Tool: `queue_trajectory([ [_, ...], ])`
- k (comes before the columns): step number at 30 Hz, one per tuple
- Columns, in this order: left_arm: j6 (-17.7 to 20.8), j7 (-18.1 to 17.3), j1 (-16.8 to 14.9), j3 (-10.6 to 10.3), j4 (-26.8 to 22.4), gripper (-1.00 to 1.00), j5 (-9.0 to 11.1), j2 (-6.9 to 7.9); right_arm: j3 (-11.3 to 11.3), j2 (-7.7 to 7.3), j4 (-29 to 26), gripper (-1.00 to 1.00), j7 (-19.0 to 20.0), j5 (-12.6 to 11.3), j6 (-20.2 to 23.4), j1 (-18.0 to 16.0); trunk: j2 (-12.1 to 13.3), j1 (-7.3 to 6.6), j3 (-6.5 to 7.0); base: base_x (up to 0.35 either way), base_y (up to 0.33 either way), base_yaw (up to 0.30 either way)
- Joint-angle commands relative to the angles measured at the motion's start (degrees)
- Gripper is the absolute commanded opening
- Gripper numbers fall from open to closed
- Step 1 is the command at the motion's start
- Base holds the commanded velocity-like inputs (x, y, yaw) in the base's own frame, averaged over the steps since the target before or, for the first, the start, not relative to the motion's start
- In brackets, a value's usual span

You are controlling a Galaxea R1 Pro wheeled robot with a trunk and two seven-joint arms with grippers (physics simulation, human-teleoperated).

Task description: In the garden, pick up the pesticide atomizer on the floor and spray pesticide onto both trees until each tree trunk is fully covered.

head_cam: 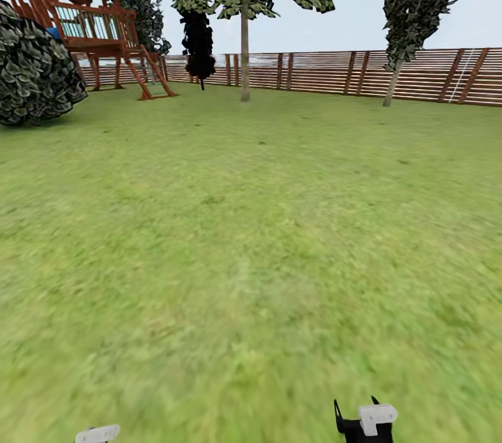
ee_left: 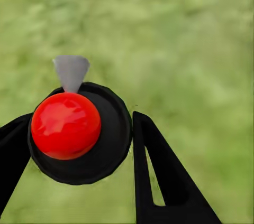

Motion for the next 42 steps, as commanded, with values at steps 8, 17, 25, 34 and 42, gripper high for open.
queue_trajectory([
  [8,-0.1,-0.1,0.0,-0.5,0.0,-1.00,0.6,0.07,-0.3,0.01,0.1,1.00,-0.3,0.6,-0.1,0.0,0.0,0.02,-0.05,0.338,0.000,0.000],
  [17,-0.1,-0.1,0.0,-0.5,0.0,-1.00,0.6,0.03,-0.3,0.01,0.0,1.00,-0.3,0.6,-0.1,0.0,0.0,0.02,-0.05,0.338,0.000,0.000],
  [25,-0.1,-0.1,0.0,-0.5,0.0,-1.00,0.6,0.02,-0.3,0.01,0.1,1.00,-0.3,0.6,-0.1,0.0,0.0,0.02,-0.05,0.338,0.000,0.000],
  [34,-0.2,-0.1,0.0,-0.5,0.0,-1.00,0.6,0.00,-0.3,0.01,0.1,1.00,-0.3,0.6,-0.1,0.0,0.0,0.02,-0.05,0.338,0.000,0.000],
  [42,-0.1,-0.1,0.0,-0.5,0.0,-1.00,0.6,0.02,-0.3,0.01,0.1,1.00,-0.3,0.6,-0.1,0.0,0.0,0.02,-0.05,0.338,0.000,0.000],
])
